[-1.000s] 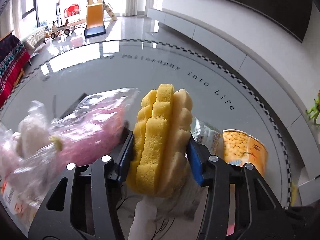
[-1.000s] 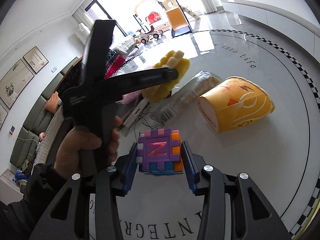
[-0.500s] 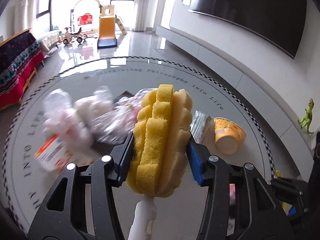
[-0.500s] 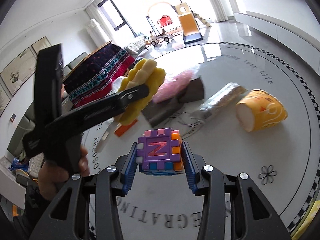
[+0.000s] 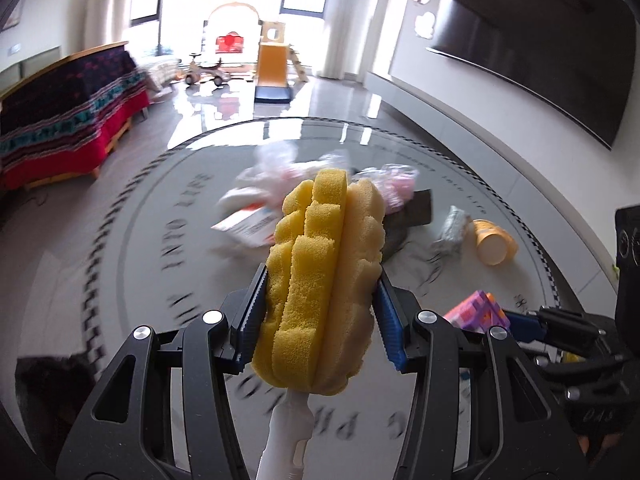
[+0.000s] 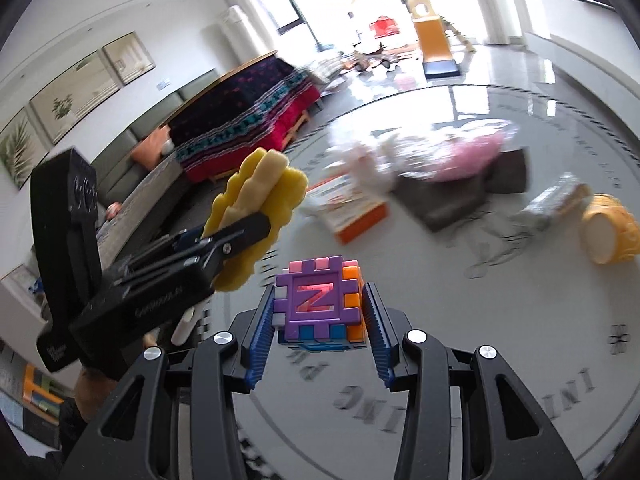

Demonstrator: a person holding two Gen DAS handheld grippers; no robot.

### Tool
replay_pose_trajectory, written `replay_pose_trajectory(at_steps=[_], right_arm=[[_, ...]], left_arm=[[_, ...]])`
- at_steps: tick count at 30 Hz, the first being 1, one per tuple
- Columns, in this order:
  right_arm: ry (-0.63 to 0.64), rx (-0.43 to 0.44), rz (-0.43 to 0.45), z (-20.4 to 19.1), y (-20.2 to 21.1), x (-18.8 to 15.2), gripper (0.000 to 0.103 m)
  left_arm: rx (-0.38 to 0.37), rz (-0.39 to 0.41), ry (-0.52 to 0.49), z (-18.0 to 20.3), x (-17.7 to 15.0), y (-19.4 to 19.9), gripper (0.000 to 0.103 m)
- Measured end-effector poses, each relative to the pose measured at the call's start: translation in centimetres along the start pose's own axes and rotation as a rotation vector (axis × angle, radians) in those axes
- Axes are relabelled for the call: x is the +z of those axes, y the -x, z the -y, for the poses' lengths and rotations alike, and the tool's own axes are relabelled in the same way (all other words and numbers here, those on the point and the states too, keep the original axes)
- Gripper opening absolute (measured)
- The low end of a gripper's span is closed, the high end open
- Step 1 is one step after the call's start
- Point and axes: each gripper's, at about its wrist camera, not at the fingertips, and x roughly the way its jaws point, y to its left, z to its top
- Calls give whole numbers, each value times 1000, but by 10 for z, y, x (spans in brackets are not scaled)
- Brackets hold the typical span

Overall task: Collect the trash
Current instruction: 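Carry sponge brush and foam cube to the black trash bag and release both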

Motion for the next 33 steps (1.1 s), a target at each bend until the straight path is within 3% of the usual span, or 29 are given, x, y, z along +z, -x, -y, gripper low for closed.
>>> replay_pose_trajectory(at_steps=[8,15,24,26,27,28,29,30,33], right_arm=[[104,123,-96,-86,-50,-14,44],[191,238,-191,-163,-93,-27,44],[265,395,-315,-262,-161,-33,44],[282,446,-361,-291,-182,-32,47],[290,458,-380,-304,-192,-31,54],[295,430,-386,-317,-201,-29,74],[295,413,-374,-324,-205,-27,78],[299,402,-358,-331,-210,-25,78],[297,372,-341,-333,-214,-21,78]], left_arm=[[120,34,144,-84,-53,60,49],[297,37,277,-160,-103,107,49],[503,-25,479,-248,-170,142,49],[537,-27,525,-263,-179,147,53],[553,-28,548,-273,-182,149,58],[595,-16,571,-280,-184,153,82],[632,-9,588,-287,-187,158,97],[685,2,608,-295,-188,162,97],[713,-12,674,-313,-194,168,97]])
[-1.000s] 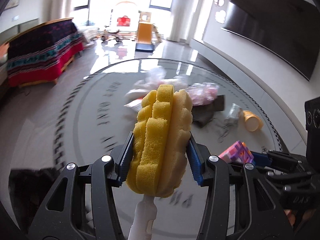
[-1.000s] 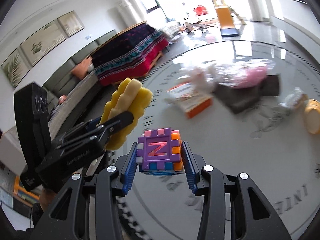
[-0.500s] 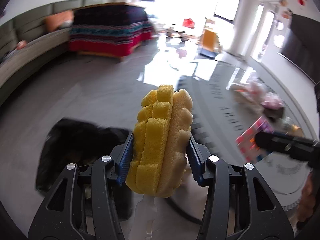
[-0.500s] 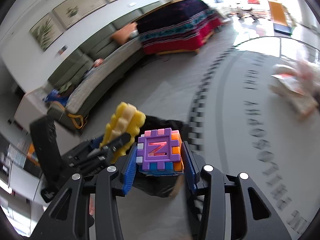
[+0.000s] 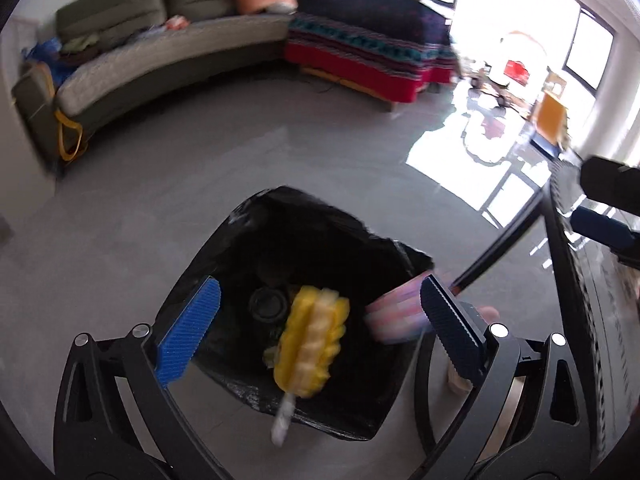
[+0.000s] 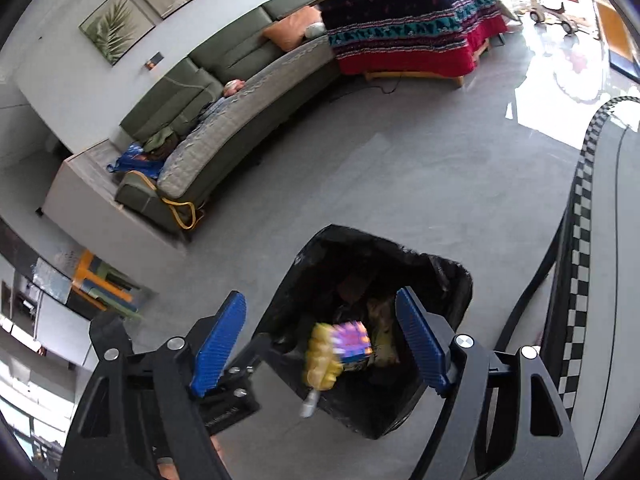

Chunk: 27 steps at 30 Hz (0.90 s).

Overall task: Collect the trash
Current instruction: 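Carry sponge brush and foam cube to the black trash bag and release both, then move both open tools back toward the table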

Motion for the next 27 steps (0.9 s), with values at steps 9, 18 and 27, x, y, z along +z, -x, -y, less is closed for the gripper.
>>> replay_pose_trajectory(at_steps=[9,18,27], right_arm=[[-10,-20,13,19,16,-12,78],[-51,-55,100,53,72,-32,78],[-138,-152,188,118,143,-48,78]], left_arm=[[-38,0,-24,10,-8,3,97],[-128,46,-159,68,-10,27,97],[-294,40,-285,156,-16,44,97]])
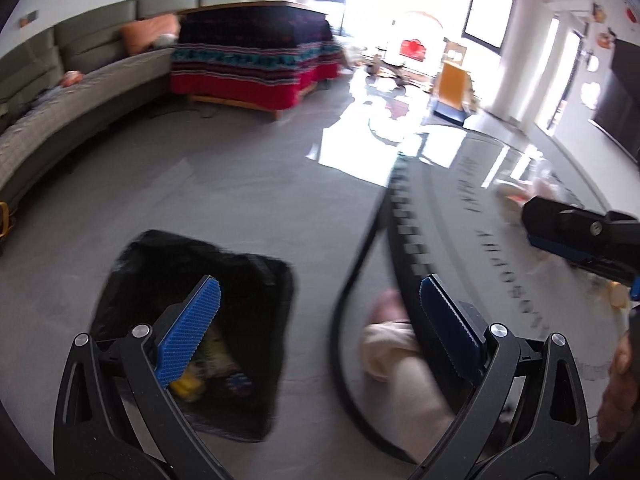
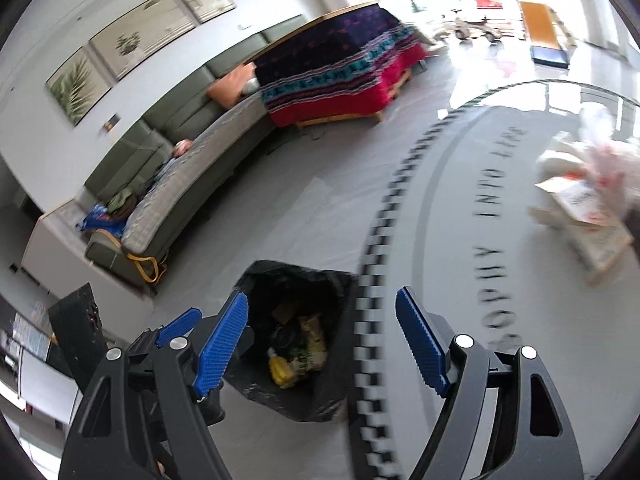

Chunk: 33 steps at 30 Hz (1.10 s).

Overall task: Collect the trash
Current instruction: 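Move both open tools back toward the table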

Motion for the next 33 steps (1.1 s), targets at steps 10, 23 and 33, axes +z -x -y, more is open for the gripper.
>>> replay_pose_trajectory(at_steps=[10,23,33], right_arm=[[-85,-156,34,87,38,18,71],[-155,-338,37,187,49,66,70],[-22,-538,-80,222,3,103,66]], left_arm=[[-131,-44,-102,88,14,-27,97],[-257,-91,-222,176,40,-74,97],[-367,-154,-339,230,67,-133,97]])
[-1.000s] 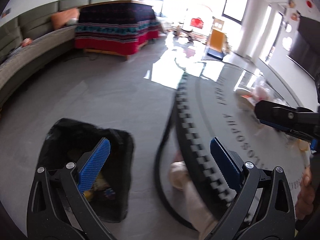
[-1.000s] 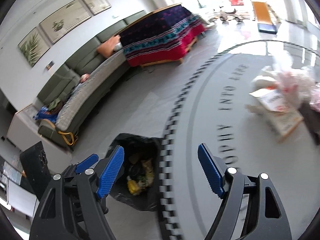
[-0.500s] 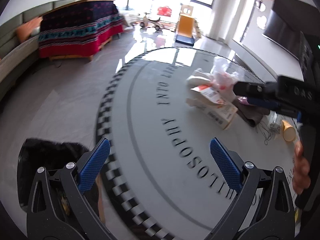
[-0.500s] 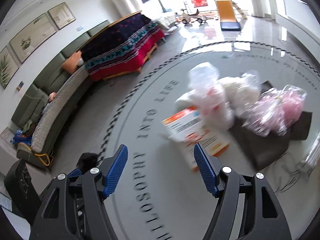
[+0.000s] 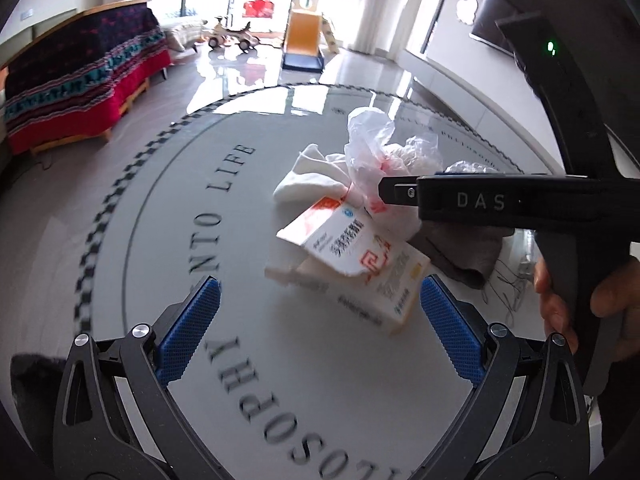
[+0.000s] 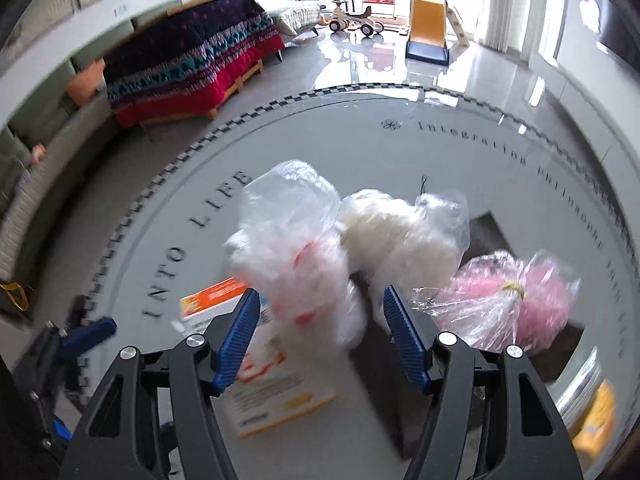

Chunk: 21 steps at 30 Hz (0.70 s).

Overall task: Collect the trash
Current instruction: 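Move both open tools back toward the table, then grasp the medicine box with the left tool while the right tool grasps the clear plastic bag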

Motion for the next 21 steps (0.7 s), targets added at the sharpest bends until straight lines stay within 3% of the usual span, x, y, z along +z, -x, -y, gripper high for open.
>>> replay_pose_trajectory(at_steps=[4,6,7,10,16,21], right_arm=[[74,-60,-6,-9,-12,6,66],[111,-85,-26,-15,-19,6,57],[121,-74,-45,-16,-24,6,41],[128,-52,-39,-15,-24,3,31],[49,73,77,-4,14,8,30],[13,129,112,6,33,10,31]], left_arm=[[-3,-38,-5,-7,12,-22,97],[-32,-60,28,-16,15,-30,97],[-49,-71,44,-19,16,-34,97],[-84,-102,74,-22,18,-46,97],[-133,-132,92,-18,20,-58,97],[-171,-127,129,-14,22,-65,97]])
